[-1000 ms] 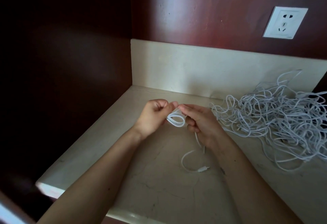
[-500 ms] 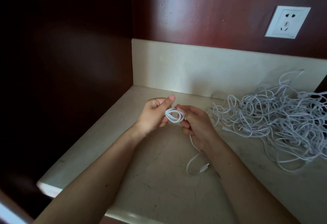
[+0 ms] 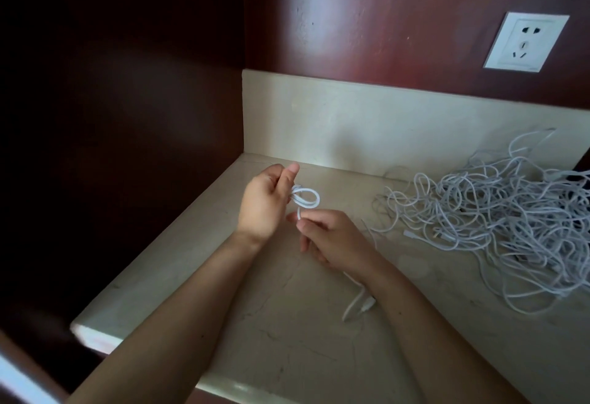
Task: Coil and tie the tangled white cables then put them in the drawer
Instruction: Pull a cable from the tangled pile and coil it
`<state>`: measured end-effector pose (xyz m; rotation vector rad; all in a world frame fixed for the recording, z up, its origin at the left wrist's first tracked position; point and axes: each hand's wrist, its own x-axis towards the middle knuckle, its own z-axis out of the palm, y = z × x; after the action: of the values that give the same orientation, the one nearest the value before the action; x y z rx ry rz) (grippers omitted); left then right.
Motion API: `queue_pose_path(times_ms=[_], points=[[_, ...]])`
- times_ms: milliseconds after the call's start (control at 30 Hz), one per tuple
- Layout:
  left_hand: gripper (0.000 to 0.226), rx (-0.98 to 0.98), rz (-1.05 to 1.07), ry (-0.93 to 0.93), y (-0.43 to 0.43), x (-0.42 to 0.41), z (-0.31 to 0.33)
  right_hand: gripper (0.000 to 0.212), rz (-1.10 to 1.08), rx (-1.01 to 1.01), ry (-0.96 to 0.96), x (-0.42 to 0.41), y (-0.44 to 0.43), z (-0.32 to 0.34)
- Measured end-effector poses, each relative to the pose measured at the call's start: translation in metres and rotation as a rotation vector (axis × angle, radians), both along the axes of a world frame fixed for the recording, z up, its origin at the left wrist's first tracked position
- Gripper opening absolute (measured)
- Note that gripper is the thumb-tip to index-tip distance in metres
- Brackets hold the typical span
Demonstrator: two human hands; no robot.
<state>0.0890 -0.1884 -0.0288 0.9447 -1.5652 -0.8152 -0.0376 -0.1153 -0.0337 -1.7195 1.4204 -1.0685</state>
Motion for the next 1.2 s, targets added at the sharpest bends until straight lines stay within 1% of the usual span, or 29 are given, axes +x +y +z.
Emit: queue_pose_path(times_ms=[67, 100, 167, 200, 300, 367, 433, 467, 533, 600, 633, 733, 833, 900, 933, 1000, 1100, 1200], points=[[0.045, -0.056, 0.067, -0.115, -0.001, 0.004, -0.002, 0.034, 0.057, -0.045, 0.194, 0.0, 0.001, 0.003], [0.044, -0.076, 0.093, -0.159, -0.001, 0.004, -0.002, 0.035, 0.08, -0.05, 0.25, 0.0, 0.002, 0.005], [0.043, -0.109, 0.134, -0.244, 0.001, 0.003, 0.0, 0.033, 0.102, -0.076, 0.306, 0.001, 0.003, 0.008], [0.041, -0.125, 0.145, -0.285, 0.002, 0.002, 0.001, 0.033, 0.081, -0.123, 0.324, 0.0, 0.003, 0.008], [0.038, -0.139, 0.134, -0.357, 0.004, -0.001, 0.001, 0.03, -0.103, -0.326, 0.323, -0.003, 0.001, 0.011], [0.04, -0.112, 0.056, -0.322, 0.002, -0.002, -0.003, 0.019, -0.248, -0.398, 0.303, -0.008, 0.001, 0.013], [0.041, -0.073, -0.071, -0.224, 0.003, -0.007, -0.006, 0.008, -0.34, -0.426, 0.269, -0.012, 0.001, 0.013], [0.042, -0.056, -0.123, -0.169, 0.004, -0.01, -0.006, 0.006, -0.363, -0.431, 0.24, -0.013, 0.0, 0.011], [0.041, -0.041, -0.184, -0.099, 0.008, -0.013, -0.005, 0.011, -0.338, -0.381, 0.087, -0.013, -0.003, 0.009], [0.04, -0.021, -0.224, -0.057, 0.009, -0.014, -0.005, 0.014, -0.29, -0.249, -0.115, -0.012, -0.005, 0.008], [0.039, -0.011, -0.258, -0.038, 0.008, -0.014, -0.006, 0.014, -0.278, -0.199, -0.174, -0.012, -0.006, 0.007], [0.029, 0.037, -0.4, 0.027, 0.008, -0.017, -0.008, 0.015, -0.321, -0.248, -0.176, -0.016, -0.007, 0.006], [0.017, 0.053, -0.516, -0.026, 0.008, -0.017, -0.007, 0.018, -0.362, -0.302, -0.226, -0.025, -0.012, 0.007], [0.013, 0.092, -0.594, -0.06, 0.005, -0.012, -0.005, 0.012, -0.402, -0.321, -0.251, -0.029, -0.016, 0.007], [0.015, 0.13, -0.619, -0.063, 0.003, -0.01, -0.004, 0.008, -0.413, -0.324, -0.258, -0.03, -0.017, 0.007], [0.018, 0.171, -0.628, -0.073, 0.0, -0.005, -0.003, 0.01, -0.419, -0.32, -0.261, -0.031, -0.018, 0.005], [0.018, 0.108, -0.593, -0.126, 0.0, -0.004, -0.005, 0.013, -0.417, -0.29, -0.248, -0.03, -0.018, 0.003], [0.017, 0.049, -0.562, -0.151, 0.0, -0.006, -0.009, 0.008, -0.417, -0.253, -0.246, -0.032, -0.018, 0.002]])
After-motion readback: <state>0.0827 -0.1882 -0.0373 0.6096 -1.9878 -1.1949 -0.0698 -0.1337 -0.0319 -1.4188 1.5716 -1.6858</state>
